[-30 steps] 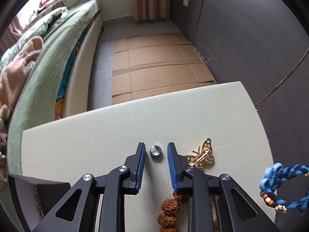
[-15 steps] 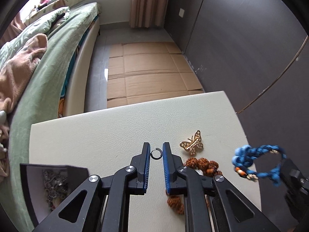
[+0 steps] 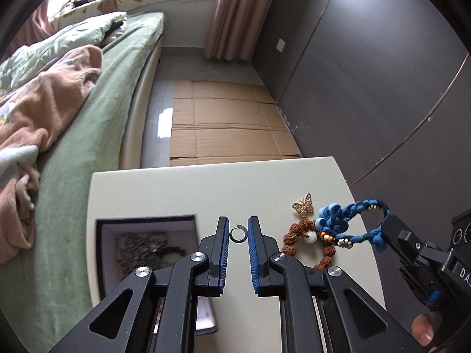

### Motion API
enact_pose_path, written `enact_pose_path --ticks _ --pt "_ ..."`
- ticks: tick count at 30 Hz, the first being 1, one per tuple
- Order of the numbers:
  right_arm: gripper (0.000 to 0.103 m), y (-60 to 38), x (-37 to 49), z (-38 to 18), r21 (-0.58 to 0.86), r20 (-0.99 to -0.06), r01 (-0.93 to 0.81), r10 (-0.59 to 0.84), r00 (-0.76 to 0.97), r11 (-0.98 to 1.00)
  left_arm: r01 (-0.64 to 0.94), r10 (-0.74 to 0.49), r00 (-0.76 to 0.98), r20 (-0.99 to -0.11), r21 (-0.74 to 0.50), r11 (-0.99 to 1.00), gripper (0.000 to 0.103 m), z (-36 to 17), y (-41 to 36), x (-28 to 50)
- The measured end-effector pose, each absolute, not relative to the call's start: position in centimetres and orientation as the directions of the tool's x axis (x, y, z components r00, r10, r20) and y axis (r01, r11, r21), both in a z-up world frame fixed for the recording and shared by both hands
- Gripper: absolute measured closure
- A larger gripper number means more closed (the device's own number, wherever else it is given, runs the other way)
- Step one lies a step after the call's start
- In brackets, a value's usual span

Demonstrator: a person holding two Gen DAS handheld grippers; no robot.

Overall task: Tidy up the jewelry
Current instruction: 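Carry the ring and blue cord into the black box and open both tools, then move both tools back over the brown bead bracelet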

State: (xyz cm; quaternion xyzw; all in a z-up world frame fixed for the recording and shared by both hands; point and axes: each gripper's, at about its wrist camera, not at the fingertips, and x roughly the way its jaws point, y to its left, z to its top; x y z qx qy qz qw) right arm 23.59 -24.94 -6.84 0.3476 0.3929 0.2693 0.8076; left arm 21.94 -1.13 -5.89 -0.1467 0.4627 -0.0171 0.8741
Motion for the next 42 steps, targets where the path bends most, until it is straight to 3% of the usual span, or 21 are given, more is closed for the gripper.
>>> enact_pose_path --ticks 15,16,18,20,29,31,33,42 --pt "0.097 -17.9 21.5 -7.4 0.796 -0.369 -0.263 0.782 0.502 0.544 -0.199 -0.162 0.602 -0.782 -0.343 0.918 0.089 -4.8 5.4 17.4" --pt "0.097 -17.5 21.4 -7.5 0.798 -0.367 -0.265 0.786 0.498 0.541 -0.198 -0.172 0.594 -0.786 -0.349 0.916 0.087 -4.8 5.6 17.4" --pt "0.097 -16.7 21.3 -7.6 0.804 -0.356 -0.275 0.796 0.49 0.528 -0.205 -0.176 0.572 -0.801 -0.348 0.915 0.07 -5.1 6.0 17.2" --pt "0.097 -16.0 21.2 -7.7 0.809 -0.341 -0.286 0.807 0.482 0.513 -0.223 -0.158 0.587 -0.794 -0.346 0.911 0.047 -5.1 6.5 16.5" --pt "0.096 -12.3 20.6 -8.0 0.806 -0.337 -0.336 0.845 0.416 0.487 -0.28 -0.133 0.603 -0.786 -0.365 0.888 0.045 -5.0 8.7 14.4" --pt "0.09 -11.3 20.7 -8.4 0.791 -0.385 -0.337 0.843 0.376 0.511 -0.289 -0.13 0.604 -0.786 -0.369 0.883 0.045 -5.0 9.0 14.3" --pt "0.055 -11.0 21.0 -9.0 0.785 -0.43 -0.309 0.832 0.352 0.537 -0.296 -0.125 0.607 -0.785 -0.369 0.881 0.045 -5.0 9.3 14.1" --pt "0.051 -15.9 20.2 -8.6 0.765 -0.45 -0.246 0.767 0.457 0.595 -0.278 -0.149 0.61 -0.778 -0.386 0.88 0.045 -5.1 7.9 14.4"
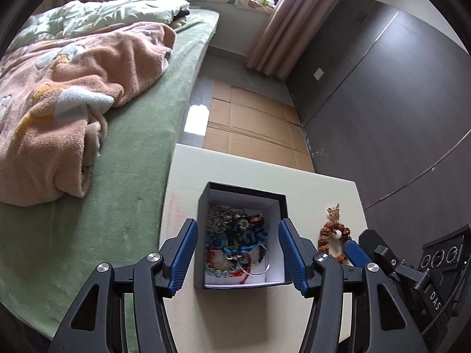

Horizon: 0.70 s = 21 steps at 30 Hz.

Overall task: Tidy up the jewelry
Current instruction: 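Move both tools back over the brown bead bracelet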

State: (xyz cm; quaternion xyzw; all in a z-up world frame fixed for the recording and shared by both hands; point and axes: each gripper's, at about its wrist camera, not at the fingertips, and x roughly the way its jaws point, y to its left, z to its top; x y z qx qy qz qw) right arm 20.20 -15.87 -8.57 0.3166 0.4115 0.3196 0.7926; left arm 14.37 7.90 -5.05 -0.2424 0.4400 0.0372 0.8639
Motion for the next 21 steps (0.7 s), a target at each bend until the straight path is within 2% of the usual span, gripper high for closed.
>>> enact_pose_path --ticks 4,7,9,10,14,21 --pt "0.05 -17.6 19.8 -8.4 0.744 -0.484 -0.22 0.736 0.473 0.63 -0.246 -0.176 0.612 -0.771 -0.398 0.884 0.045 -5.0 6.4 14.8" --pt "0.035 -18.7 19.6 -8.2 0.727 -0.504 -0.205 0.713 0.487 0.655 -0.231 -0.186 0.613 -0.768 -0.399 0.887 0.043 -4.9 5.4 15.3" --pt "0.024 -19.7 19.6 -8.0 0.72 -0.513 -0.188 0.695 0.504 0.668 -0.221 -0.191 0.612 -0.767 -0.398 0.89 0.036 -5.0 4.6 15.6" --pt "0.023 -20.5 19.5 -8.0 0.722 -0.514 -0.173 0.687 0.514 0.67 -0.218 -0.19 0.613 -0.767 -0.395 0.892 0.033 -5.0 4.2 15.8" --pt "0.023 -23.3 19.5 -7.9 0.739 -0.509 -0.12 0.667 0.545 0.662 -0.204 -0.193 0.613 -0.766 -0.391 0.898 0.033 -5.1 2.8 16.4" --pt "0.023 -26.5 19.5 -8.5 0.724 -0.565 -0.015 0.605 0.562 0.69 -0.173 -0.217 0.6 -0.77 -0.39 0.904 0.033 -5.8 0.0 17.6"
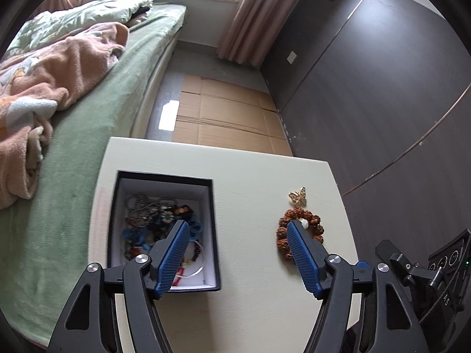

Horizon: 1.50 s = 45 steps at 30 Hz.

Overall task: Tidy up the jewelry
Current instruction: 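Move both tools back over the brown bead bracelet, then grasp the brown bead bracelet with the left tool and lift it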

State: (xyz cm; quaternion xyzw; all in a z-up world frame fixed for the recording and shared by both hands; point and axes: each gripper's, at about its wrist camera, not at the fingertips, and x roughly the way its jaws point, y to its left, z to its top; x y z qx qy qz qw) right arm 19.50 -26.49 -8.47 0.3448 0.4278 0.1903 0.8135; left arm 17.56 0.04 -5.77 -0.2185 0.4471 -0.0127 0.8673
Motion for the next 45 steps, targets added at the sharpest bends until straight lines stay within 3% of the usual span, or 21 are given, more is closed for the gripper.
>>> enact_pose_path --ticks 15,28,37,39,43,45 --pt "0.023 -31.1 20.6 -9.4 0.641 -0.678 0.156 0.459 0.575 0.752 -0.07 -0.267 0.525 -0.808 -0.353 0.933 0.033 -9.3 -6.8 21.1" --pt "0.023 -32.5 21.5 -10.0 0.51 -0.782 0.25 0.323 0.533 0.823 -0.082 -0.191 0.449 -0.873 -0.253 0.964 0.033 -13.4 -10.2 23.7" --pt "0.023 -33.4 21.2 -10.7 0.494 -0.805 0.276 0.313 0.504 0.825 -0.067 -0.108 0.45 -0.886 -0.155 0.986 0.034 -14.5 -11.6 23.8" --pt "0.023 -33.7 21.2 -11.0 0.501 -0.805 0.282 0.32 0.5 0.818 -0.062 -0.086 0.457 -0.885 -0.128 0.99 0.038 -14.6 -11.9 23.5" --pt "0.023 -33.7 21.3 -11.6 0.512 -0.807 0.284 0.342 0.481 0.81 -0.039 -0.071 0.466 -0.882 -0.101 0.994 0.083 -14.4 -11.9 23.3" --pt "0.023 -33.5 21.4 -11.8 0.516 -0.809 0.283 0.351 0.472 0.808 -0.033 -0.074 0.461 -0.884 -0.1 0.994 0.083 -14.4 -11.8 23.3"
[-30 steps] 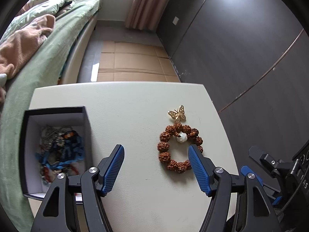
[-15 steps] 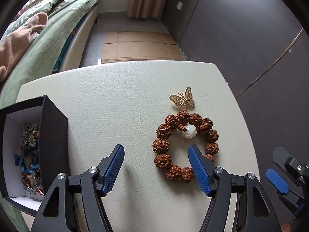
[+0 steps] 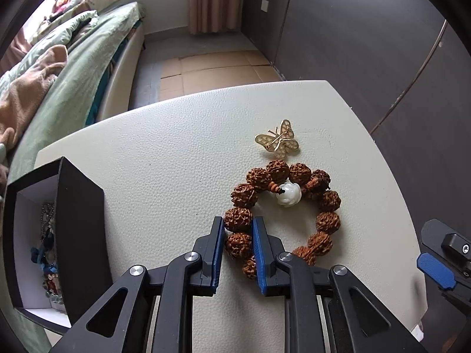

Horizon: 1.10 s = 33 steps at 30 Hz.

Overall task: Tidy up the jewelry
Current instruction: 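Grasp the brown bead bracelet with the left tool and lift it, then grasp the gold butterfly pendant with the right tool while the left tool carries the bracelet to the box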

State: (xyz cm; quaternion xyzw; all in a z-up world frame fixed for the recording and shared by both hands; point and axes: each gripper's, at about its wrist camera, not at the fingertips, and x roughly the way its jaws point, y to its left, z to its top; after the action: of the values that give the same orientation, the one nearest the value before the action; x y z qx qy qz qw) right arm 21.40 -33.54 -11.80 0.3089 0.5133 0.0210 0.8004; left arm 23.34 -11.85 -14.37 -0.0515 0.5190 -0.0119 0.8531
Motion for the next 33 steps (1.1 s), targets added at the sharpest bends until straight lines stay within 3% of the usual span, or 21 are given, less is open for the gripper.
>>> enact_pose_path --ticks 20,24,33 --pt "0.023 -31.2 23.1 -10.7 0.554 -0.758 0.161 0.415 0.503 0.817 -0.025 -0.235 0.591 -0.771 -0.309 0.951 0.083 -7.2 -7.0 21.4" --pt "0.036 -29.4 24.4 -10.7 0.551 -0.759 0.132 0.429 0.49 0.824 -0.044 -0.247 0.617 -0.747 -0.346 0.937 0.083 -6.1 -4.9 21.2" --pt "0.038 -24.4 27.4 -10.8 0.439 -0.799 0.008 0.386 0.462 0.899 -0.1 -0.252 0.662 -0.706 -0.416 0.904 0.083 -4.6 -0.3 21.1"
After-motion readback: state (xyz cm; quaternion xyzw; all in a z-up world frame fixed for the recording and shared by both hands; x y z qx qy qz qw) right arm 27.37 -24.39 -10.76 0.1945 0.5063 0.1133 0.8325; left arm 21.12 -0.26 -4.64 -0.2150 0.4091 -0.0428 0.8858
